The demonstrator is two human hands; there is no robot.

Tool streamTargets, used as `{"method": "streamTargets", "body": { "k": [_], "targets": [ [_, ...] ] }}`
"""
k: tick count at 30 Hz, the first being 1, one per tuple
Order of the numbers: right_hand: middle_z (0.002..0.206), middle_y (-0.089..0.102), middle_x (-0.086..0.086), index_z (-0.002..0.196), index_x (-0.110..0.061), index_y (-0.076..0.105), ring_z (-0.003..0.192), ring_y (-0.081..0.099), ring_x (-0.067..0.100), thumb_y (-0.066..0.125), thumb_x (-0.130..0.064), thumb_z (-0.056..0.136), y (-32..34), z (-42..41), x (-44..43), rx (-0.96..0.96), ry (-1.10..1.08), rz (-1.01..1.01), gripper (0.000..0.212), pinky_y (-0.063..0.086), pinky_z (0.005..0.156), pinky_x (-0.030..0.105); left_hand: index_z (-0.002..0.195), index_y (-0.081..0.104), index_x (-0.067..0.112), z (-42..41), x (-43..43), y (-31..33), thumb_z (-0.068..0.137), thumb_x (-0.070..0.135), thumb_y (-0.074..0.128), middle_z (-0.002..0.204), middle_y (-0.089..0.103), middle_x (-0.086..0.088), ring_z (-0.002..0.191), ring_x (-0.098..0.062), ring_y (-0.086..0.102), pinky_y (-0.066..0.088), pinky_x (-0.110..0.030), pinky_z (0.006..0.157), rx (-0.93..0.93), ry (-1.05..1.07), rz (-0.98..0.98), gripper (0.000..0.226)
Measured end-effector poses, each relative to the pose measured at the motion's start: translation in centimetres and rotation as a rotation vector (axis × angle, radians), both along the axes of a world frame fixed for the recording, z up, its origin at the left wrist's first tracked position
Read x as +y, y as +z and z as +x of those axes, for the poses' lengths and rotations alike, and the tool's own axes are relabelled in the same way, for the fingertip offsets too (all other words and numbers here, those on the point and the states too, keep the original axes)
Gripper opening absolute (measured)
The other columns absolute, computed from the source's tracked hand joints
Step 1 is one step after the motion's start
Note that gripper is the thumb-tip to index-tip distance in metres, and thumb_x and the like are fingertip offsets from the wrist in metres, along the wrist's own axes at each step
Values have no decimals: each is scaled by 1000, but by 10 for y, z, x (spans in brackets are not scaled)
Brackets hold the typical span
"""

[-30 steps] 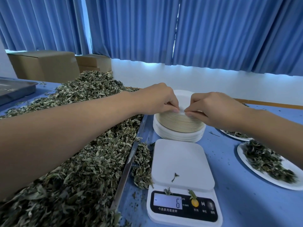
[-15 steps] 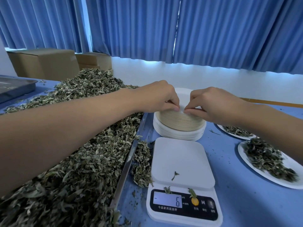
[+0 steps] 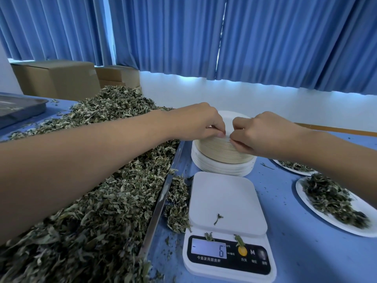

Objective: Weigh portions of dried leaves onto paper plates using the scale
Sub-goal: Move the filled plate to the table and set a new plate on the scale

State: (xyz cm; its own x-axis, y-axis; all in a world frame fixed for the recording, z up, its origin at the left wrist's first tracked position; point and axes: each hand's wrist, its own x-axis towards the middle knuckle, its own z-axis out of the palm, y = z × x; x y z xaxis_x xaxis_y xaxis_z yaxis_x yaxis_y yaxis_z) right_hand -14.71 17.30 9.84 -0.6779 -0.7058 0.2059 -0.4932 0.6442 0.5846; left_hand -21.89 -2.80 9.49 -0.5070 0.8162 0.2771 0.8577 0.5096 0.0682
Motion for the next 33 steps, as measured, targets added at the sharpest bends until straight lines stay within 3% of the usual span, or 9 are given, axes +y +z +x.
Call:
{"method": "streamTargets", "body": {
  "k": [3, 8, 11, 13, 15, 20, 33],
  "targets": [
    [66, 53, 16, 70, -1, 65, 34, 41, 30, 70, -9, 92, 5, 4, 1, 46, 66, -31, 24, 42, 39, 34, 109, 76, 18, 4, 0, 0, 102, 25, 58, 107, 73, 6, 98, -16, 63, 45, -34, 90, 42, 1, -27, 21],
    [72, 56, 15, 75, -1, 67, 40, 26, 26, 69, -9, 93, 13, 13, 7, 33, 75, -2, 20, 35, 41, 33, 109, 75, 23, 15, -1, 6, 103, 32, 55, 107, 72, 9, 97, -16, 61, 47, -40, 89, 73, 14, -21, 22],
    [86, 60, 14, 90, -4, 70, 45, 33, 30, 56, -19, 103, 17, 19, 8, 22, 31, -23, 25, 42, 46, 39, 106, 75, 21, 22, -2, 10, 102, 30, 56, 107, 72, 9, 98, -17, 62, 48, -41, 89, 88, 10, -13, 21],
    [105, 58, 6, 110, -14, 67, 61, 50, 35, 37, -32, 109, 17, 20, 6, -4, -43, -23, 35, 48, 61, 42, 104, 75, 18, 25, 0, 12, 102, 28, 55, 104, 72, 4, 97, -20, 62, 47, -41, 88, 111, 23, -41, 22],
    [114, 54, -3, 122, -25, 62, 82, 59, 30, 28, -38, 110, 18, 22, 2, -67, -132, -18, 39, 48, 73, 38, 101, 74, 15, 27, 4, 11, 102, 27, 54, 100, 72, 0, 95, -22, 61, 46, -42, 87, 114, 50, -81, 23],
    [113, 56, -6, 118, -26, 68, 91, 61, 24, 30, -44, 107, 14, 16, 1, -152, -178, -93, 43, 50, 78, 38, 101, 74, 15, 25, 7, 3, 102, 26, 54, 98, 72, -1, 92, -23, 60, 46, -42, 85, 108, 96, -82, 23],
    [107, 59, -15, 110, -31, 75, 87, 55, 15, 45, -44, 105, 17, 12, 3, -227, -178, -214, 33, 50, 76, 39, 98, 74, 14, 22, 5, -2, 102, 28, 56, 96, 72, 0, 91, -23, 60, 47, -42, 84, 73, 88, -28, 23]
  ]
}}
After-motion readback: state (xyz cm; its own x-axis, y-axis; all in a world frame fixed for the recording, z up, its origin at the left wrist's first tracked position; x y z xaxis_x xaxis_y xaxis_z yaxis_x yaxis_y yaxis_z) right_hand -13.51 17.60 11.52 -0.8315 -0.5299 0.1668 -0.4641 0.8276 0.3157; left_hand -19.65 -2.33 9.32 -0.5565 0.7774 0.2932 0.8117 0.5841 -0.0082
